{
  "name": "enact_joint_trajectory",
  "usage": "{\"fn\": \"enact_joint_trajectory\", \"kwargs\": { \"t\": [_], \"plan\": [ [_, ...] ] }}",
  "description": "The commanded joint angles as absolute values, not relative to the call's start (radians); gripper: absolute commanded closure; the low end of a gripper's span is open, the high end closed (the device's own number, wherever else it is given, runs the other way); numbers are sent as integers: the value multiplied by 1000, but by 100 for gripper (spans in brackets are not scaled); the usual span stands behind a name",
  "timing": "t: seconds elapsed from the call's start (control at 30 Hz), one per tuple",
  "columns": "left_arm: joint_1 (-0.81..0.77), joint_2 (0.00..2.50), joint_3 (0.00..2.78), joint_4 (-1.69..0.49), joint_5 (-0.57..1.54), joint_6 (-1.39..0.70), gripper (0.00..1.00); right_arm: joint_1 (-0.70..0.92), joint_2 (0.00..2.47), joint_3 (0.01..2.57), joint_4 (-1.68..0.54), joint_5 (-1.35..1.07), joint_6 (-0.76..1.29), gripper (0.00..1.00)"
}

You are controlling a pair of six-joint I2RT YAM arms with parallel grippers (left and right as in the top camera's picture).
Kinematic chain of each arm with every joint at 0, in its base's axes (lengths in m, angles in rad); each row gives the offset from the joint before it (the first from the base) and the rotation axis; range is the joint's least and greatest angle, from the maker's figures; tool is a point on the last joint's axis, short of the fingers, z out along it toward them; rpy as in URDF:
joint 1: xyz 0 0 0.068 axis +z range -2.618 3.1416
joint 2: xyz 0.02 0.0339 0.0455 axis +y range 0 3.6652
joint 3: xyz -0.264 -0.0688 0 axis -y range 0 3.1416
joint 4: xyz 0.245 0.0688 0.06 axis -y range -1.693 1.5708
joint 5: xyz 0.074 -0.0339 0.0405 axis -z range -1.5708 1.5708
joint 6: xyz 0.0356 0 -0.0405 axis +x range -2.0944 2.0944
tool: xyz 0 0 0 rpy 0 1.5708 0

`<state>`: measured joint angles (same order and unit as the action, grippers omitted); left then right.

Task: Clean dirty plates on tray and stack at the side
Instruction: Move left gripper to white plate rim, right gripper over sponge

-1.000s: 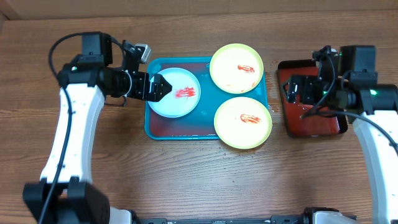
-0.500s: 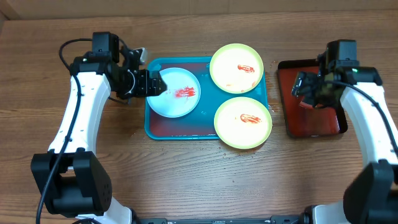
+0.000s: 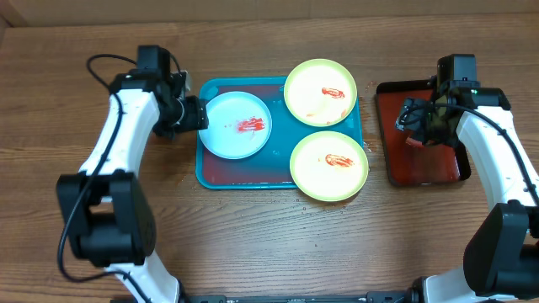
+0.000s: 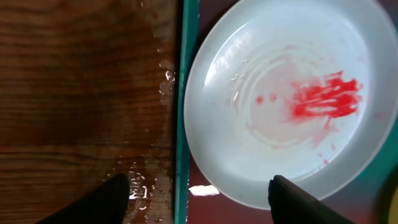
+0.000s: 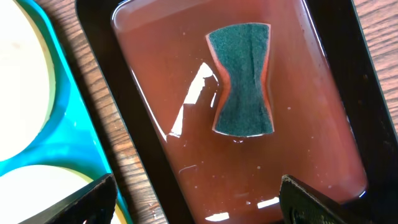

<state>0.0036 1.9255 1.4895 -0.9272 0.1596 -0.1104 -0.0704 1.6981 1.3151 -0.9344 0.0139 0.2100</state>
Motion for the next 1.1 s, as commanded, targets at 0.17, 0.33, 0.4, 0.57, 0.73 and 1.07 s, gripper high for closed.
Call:
{"fn": "enact_joint_trajectory", "kwargs": {
  "t": [0.17,0.33,0.4,0.57,0.73,1.07],
  "plan": [
    [-70,2021,1511,-913,82,-219,56,-75,1706,1341,-935,37,221,15],
    [-83,2034,1511,-912,62,-249,60,-75,1706,1341,-943,52,216,15],
    [-86,2034,1511,-923,22,-289,60,-75,1706,1341,-947,52,217,15],
    [-86,2034,1509,-955,-60,-409,60,-75,1706,1341,-949,52,213,15],
    [-93,2034,1507,-952,-55,-436,58,-75,1706,1341,-949,52,213,15],
    [-123,2035,1507,-971,-7,-435,55,-75,1706,1341,-976,68,213,15]
  ]
}}
